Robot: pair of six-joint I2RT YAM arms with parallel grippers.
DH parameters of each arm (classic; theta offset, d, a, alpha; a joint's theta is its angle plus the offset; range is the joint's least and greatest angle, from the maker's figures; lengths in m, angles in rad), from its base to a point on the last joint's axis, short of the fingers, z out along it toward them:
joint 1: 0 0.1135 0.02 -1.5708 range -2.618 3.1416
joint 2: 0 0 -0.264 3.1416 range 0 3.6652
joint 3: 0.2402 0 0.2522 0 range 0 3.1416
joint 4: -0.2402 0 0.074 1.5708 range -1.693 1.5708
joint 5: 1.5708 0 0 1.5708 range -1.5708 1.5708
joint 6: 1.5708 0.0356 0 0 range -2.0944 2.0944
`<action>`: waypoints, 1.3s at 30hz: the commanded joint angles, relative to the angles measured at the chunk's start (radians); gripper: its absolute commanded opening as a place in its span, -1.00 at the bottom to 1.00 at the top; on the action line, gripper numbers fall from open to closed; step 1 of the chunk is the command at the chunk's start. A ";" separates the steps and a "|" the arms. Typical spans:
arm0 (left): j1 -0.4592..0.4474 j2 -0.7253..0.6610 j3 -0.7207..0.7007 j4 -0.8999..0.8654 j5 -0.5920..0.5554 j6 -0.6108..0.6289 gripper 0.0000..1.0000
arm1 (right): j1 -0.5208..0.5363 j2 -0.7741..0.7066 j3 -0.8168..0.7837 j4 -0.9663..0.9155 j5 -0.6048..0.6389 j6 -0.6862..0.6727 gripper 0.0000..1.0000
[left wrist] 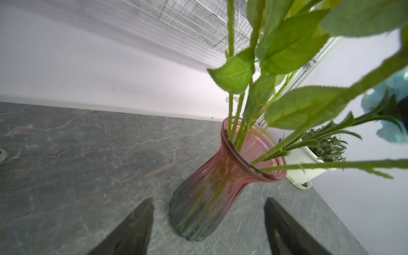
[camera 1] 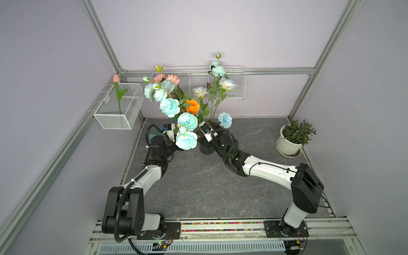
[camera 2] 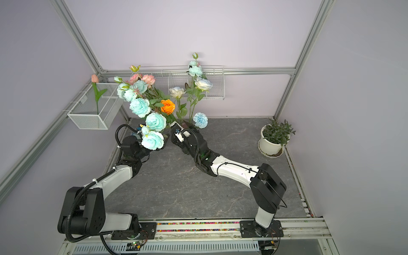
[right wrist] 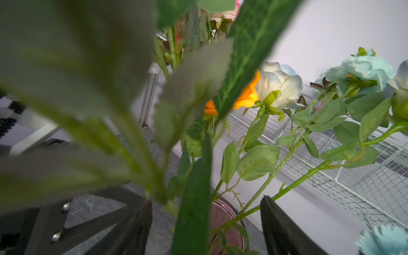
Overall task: Pick out blue flowers from the vase
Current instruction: Pick up the flower from the vase.
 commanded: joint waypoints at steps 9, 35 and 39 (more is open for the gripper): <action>-0.048 0.160 0.244 -0.202 -0.087 0.005 0.50 | -0.021 0.056 0.078 0.068 0.022 -0.023 0.32; -0.113 0.322 0.392 -0.240 -0.082 -0.023 0.26 | -0.022 0.068 0.133 0.057 0.004 -0.020 -0.64; -0.111 0.317 0.383 -0.234 -0.088 -0.028 0.21 | -0.016 0.045 0.131 0.059 0.007 -0.034 -0.87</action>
